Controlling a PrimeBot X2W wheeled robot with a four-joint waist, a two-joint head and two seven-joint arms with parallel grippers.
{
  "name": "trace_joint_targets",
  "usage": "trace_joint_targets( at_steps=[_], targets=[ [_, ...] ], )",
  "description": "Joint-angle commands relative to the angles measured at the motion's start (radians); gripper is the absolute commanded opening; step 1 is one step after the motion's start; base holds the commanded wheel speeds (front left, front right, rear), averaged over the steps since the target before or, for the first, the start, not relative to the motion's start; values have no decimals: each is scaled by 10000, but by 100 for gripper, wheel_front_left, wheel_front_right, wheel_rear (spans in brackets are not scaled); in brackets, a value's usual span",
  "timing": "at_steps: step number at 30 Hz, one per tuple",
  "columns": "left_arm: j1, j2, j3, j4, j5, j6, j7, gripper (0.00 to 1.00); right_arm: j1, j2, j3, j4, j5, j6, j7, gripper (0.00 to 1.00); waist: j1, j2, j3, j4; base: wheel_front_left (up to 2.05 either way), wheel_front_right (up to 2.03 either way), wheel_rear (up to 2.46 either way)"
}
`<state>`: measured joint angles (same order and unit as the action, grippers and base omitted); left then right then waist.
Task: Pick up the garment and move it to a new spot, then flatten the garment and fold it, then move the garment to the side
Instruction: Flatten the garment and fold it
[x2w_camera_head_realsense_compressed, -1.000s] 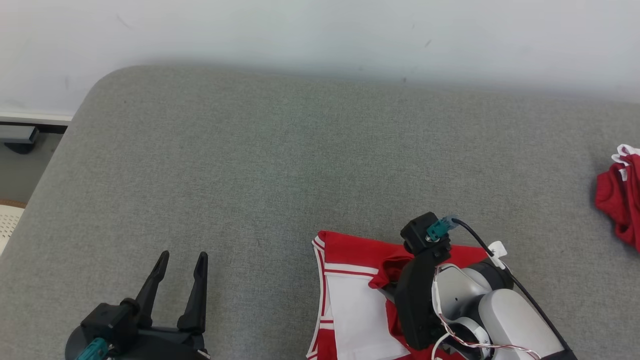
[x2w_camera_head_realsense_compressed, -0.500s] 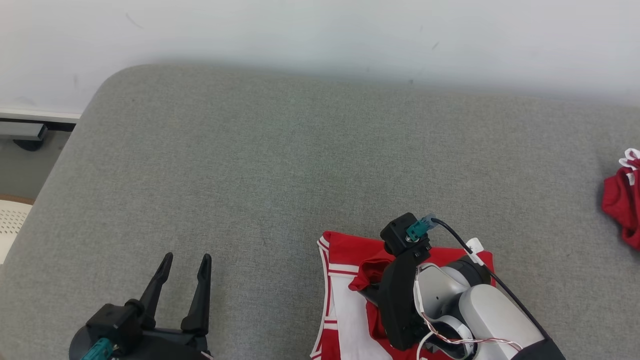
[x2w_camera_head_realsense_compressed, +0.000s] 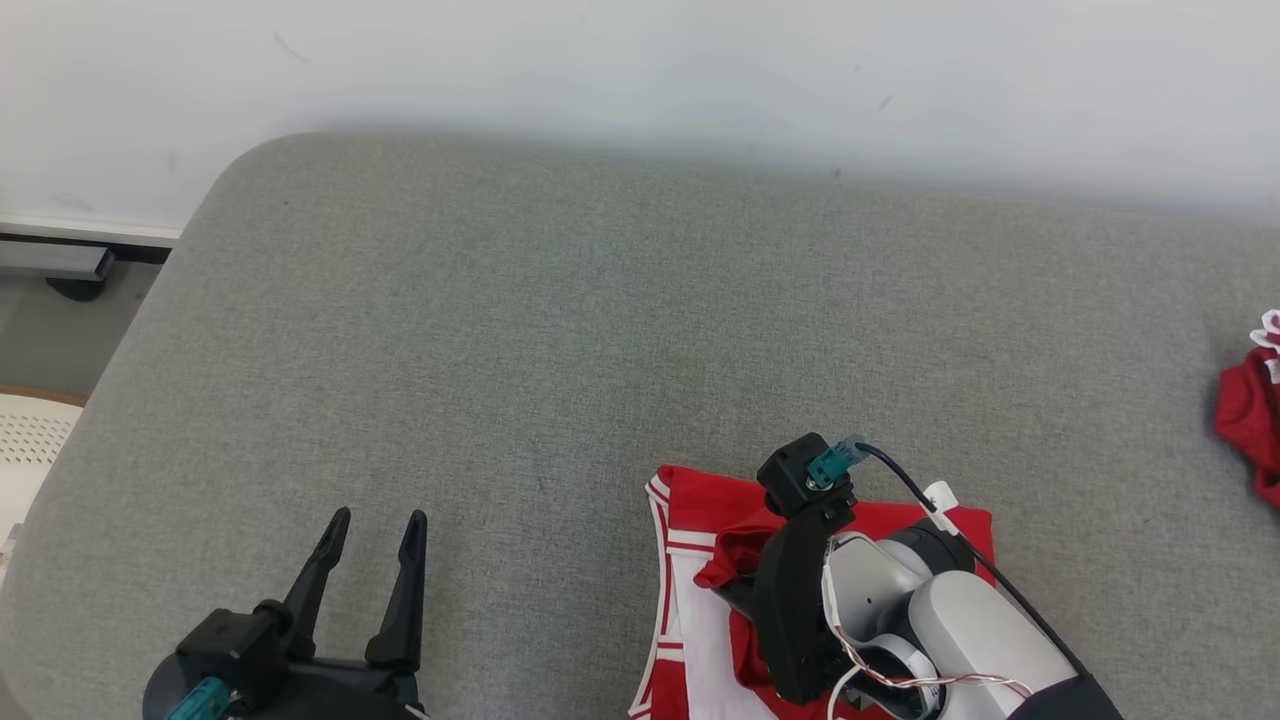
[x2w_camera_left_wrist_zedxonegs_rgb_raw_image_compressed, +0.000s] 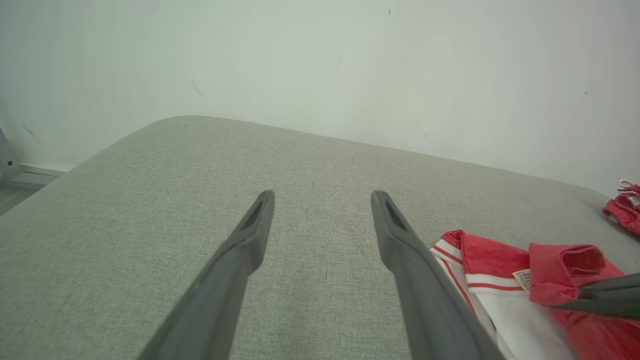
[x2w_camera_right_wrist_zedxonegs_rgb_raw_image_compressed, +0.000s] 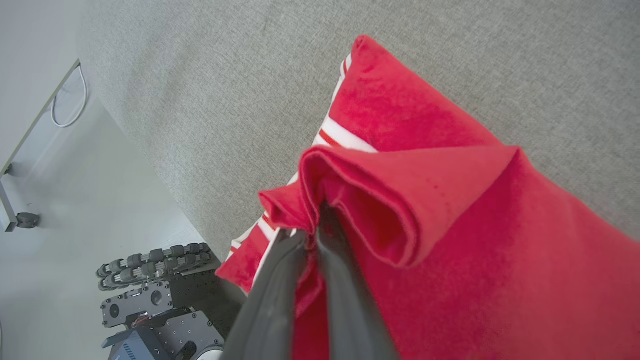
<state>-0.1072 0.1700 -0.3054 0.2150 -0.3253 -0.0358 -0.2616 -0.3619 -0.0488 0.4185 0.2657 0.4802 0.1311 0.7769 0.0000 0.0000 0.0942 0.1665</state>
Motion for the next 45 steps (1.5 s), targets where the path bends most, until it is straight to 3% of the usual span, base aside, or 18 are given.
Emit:
trace_joint_targets(
  at_steps=[1,2,14,20,27,36,45],
  targets=[
    [47,18,54,19,82,-35,-47,100,-120,-41,38,34,-24,-4,-82,58,0,0,-20,15,0,0,0],
    [63,17,66,11,80,-38,-48,100,-145,-45,10,48,-17,-6,-155,100,0,0,-24,17,0,0,0],
    [76,3,164,11,99,-61,-48,100,-572,-45,151,-64,392,-6,-1215,100,0,0,-55,53,0,0,0],
    [82,12,236,-16,133,-53,-48,100,-812,-45,-551,-157,-78,-4,-2109,100,0,0,-74,-8,0,0,0],
    [125,-22,272,-48,191,-55,-48,100,-448,-44,-1892,-357,-1444,-6,-2661,100,0,0,-111,-173,0,0,0],
    [115,-40,336,-81,228,-90,-47,100,752,-41,-3562,-1409,-2621,-6,-2062,100,0,0,-54,-485,0,0,0],
    [109,-65,368,-63,275,-154,-47,100,2078,-33,-5440,-2643,-2686,-4,249,100,0,0,3,-770,0,0,0]
  ],
)
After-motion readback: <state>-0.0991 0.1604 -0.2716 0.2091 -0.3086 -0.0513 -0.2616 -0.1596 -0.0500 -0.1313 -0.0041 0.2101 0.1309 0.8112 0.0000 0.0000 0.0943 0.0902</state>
